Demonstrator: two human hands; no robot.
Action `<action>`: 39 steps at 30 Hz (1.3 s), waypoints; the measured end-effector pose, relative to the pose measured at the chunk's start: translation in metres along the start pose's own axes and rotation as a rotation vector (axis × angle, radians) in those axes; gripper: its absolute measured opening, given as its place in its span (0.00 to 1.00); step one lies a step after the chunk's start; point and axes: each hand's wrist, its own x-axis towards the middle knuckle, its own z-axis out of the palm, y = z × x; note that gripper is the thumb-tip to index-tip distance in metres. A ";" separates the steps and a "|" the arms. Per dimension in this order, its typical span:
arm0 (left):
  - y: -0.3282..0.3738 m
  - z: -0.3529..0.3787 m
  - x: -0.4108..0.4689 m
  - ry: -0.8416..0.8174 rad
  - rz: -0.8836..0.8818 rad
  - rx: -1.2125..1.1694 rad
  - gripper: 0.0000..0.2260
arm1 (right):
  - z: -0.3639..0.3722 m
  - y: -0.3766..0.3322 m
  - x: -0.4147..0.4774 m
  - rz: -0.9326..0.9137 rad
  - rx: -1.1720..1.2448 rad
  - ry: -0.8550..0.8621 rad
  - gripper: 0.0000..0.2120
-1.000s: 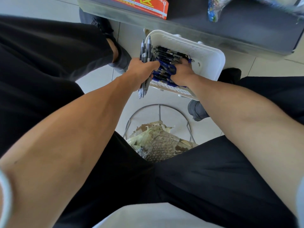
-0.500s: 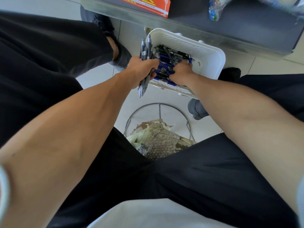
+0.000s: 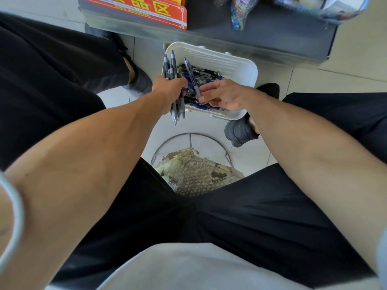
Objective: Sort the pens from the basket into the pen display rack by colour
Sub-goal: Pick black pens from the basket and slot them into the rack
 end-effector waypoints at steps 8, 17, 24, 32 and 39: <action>0.006 0.005 -0.005 -0.037 -0.007 0.003 0.08 | 0.013 -0.014 -0.007 0.049 -0.046 -0.175 0.10; 0.000 -0.003 0.010 -0.049 -0.009 0.080 0.06 | 0.011 -0.005 0.036 -0.147 -0.879 0.418 0.12; 0.005 -0.010 0.012 -0.095 -0.014 0.072 0.05 | 0.006 0.000 0.079 -0.075 -1.139 0.302 0.27; 0.005 -0.014 0.016 -0.099 -0.046 0.077 0.05 | 0.013 0.003 0.095 0.049 -1.298 0.281 0.29; 0.004 -0.014 0.016 -0.099 -0.050 0.064 0.06 | 0.010 0.011 0.092 -0.055 -1.045 0.358 0.19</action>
